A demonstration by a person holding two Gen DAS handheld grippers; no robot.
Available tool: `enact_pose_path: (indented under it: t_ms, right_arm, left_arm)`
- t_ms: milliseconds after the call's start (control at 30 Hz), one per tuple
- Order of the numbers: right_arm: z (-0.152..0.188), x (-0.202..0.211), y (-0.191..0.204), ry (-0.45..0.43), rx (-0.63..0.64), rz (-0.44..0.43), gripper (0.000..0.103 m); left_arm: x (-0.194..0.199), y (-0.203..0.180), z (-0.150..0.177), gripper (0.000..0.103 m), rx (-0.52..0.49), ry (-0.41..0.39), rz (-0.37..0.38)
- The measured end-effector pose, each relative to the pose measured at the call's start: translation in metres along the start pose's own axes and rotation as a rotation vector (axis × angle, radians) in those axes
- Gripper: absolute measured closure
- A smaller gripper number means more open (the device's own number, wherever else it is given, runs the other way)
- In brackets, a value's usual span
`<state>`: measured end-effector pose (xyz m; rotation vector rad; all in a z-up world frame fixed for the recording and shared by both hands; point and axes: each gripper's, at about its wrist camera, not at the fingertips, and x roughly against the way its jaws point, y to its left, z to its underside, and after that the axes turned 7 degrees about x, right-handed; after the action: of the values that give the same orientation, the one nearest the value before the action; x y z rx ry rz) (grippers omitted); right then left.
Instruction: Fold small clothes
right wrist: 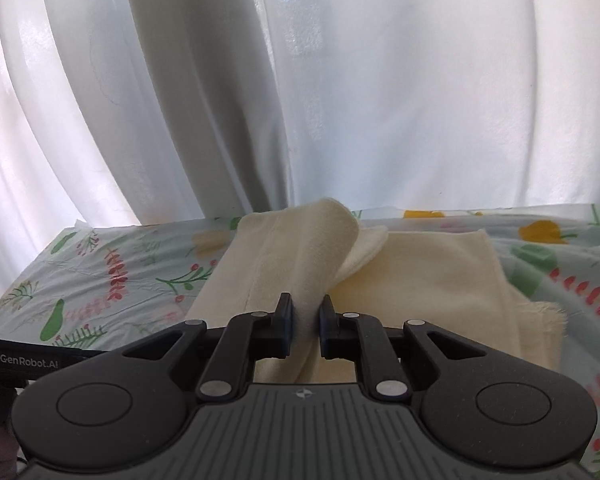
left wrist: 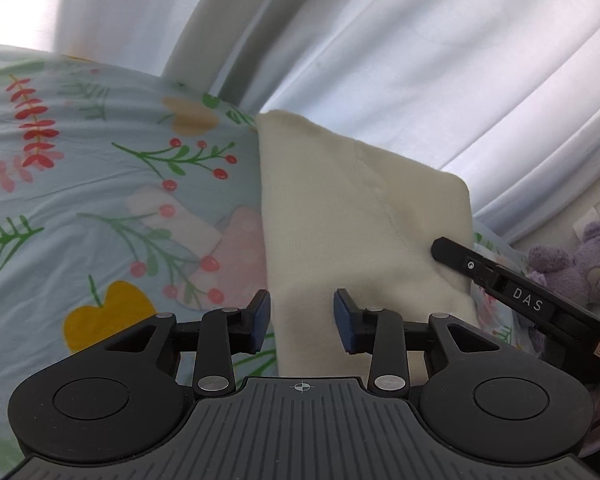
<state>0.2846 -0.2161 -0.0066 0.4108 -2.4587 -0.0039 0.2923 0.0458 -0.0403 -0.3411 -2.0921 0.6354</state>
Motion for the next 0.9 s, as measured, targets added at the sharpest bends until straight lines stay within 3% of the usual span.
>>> enact_pose_path:
  t_ms: [167,267,333,433,500,567,700,900]
  right_arm:
    - [0.020,-0.006,-0.027,0.082,-0.028,0.092,0.091]
    - [0.036,-0.016,-0.045,0.145,-0.105,0.063,0.089]
    - [0.040,-0.016,-0.057,0.139,-0.203,0.001,0.081]
    - [0.045,-0.020,-0.076,0.160,-0.354,-0.143,0.052]
    - [0.047,-0.025,-0.079,0.164,-0.400,-0.166,0.053]
    - [0.045,-0.030,-0.072,0.168,-0.363,-0.164,0.054]
    - [0.037,-0.034,-0.055,0.157,-0.270,-0.140,0.088]
    - [0.027,-0.013,-0.044,0.080,-0.142,-0.017,0.091]
  left_arm:
    - [-0.028,-0.018,0.013,0.067,-0.055,0.064,0.014]
    - [-0.031,-0.026,0.018,0.065,-0.123,0.056,-0.019]
    - [-0.029,-0.026,0.020,0.064,-0.131,0.068,-0.022]
    - [-0.031,-0.023,0.020,0.064,-0.099,0.088,-0.022]
    - [-0.032,-0.027,0.023,0.063,-0.112,0.085,-0.032]
    - [-0.032,-0.031,0.025,0.059,-0.128,0.081,-0.045]
    - [-0.033,-0.037,0.026,0.052,-0.149,0.076,-0.065]
    - [-0.024,-0.048,0.027,0.051,-0.173,0.054,-0.066]
